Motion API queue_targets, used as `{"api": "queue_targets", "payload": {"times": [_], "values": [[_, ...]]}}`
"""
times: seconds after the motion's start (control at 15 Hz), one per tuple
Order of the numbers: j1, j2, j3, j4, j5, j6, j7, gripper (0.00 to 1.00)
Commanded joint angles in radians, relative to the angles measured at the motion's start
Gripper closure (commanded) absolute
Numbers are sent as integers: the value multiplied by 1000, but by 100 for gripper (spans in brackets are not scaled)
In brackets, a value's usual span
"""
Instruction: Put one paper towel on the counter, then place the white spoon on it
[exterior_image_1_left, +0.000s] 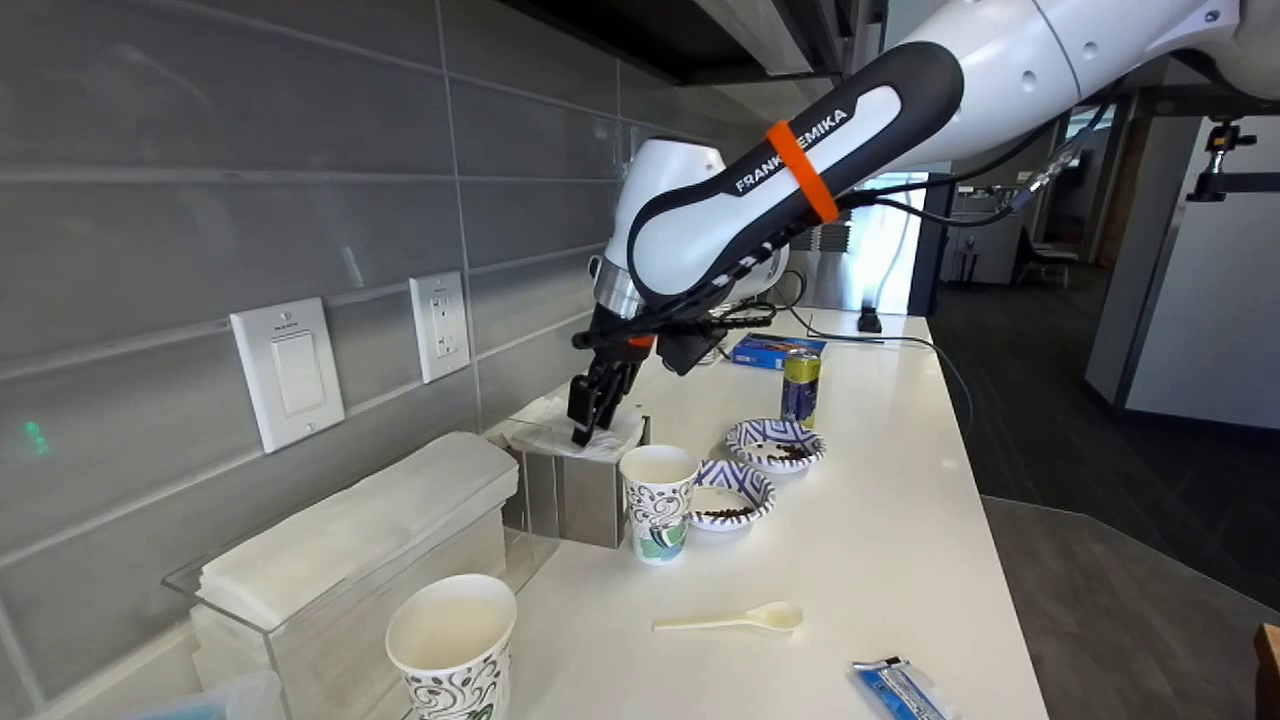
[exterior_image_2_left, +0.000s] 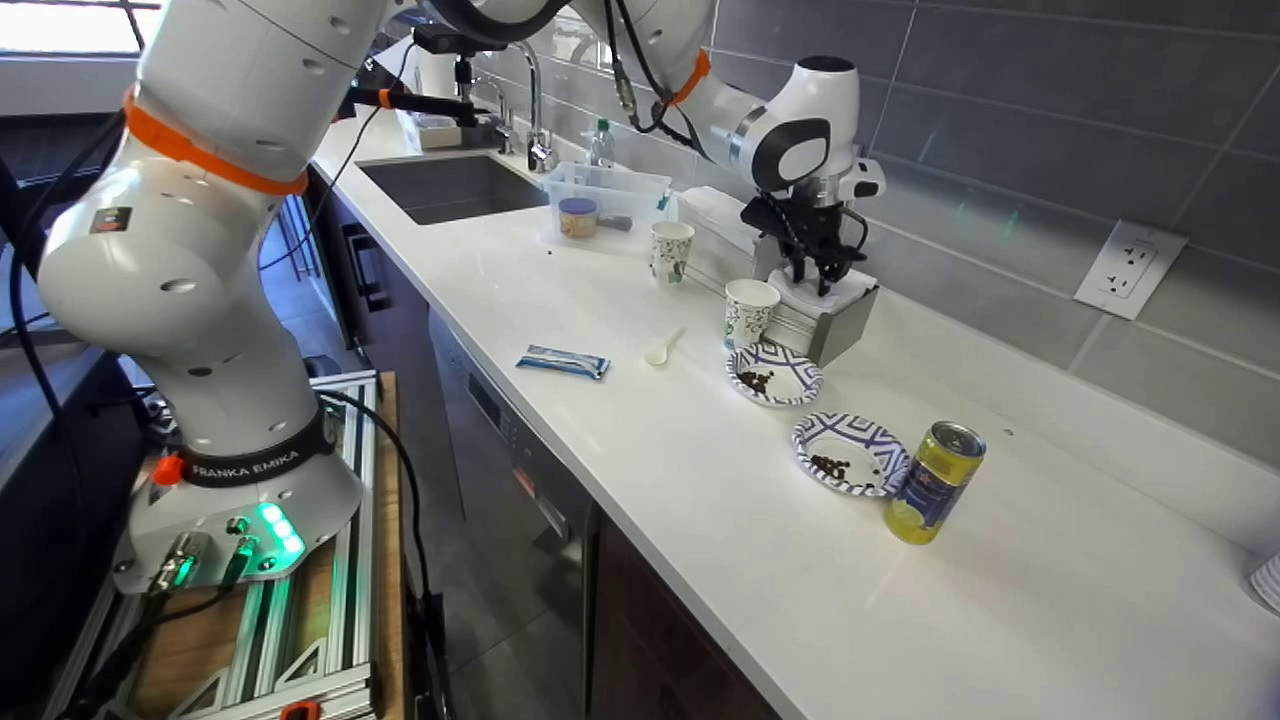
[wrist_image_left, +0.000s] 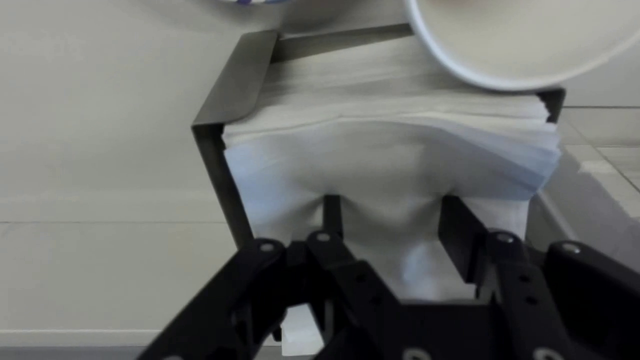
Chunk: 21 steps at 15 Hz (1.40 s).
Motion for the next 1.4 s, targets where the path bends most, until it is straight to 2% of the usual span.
{"api": "queue_targets", "payload": {"times": [0.0,0.07,0.13,0.2,0.33,0.4,0.47,0.53,0.73,1.0,1.07,1.13,1.33], "values": [[-1,17,3,7,-18,27,-9,58],[0,17,2,7,-19,26,-8,67],[0,16,3,7,-19,24,-8,69],[1,16,2,7,-21,25,-7,77],[1,13,2,7,-22,24,-5,80],[3,11,1,8,-23,24,-4,74],[4,8,0,7,-25,24,-2,76],[5,6,0,7,-26,21,-1,73],[11,-4,-2,7,-33,16,5,72],[14,-9,-1,9,-36,13,5,80],[15,-10,-2,9,-37,14,5,85],[15,-11,-1,9,-36,13,5,82],[17,-17,-3,8,-39,14,7,85]]}}
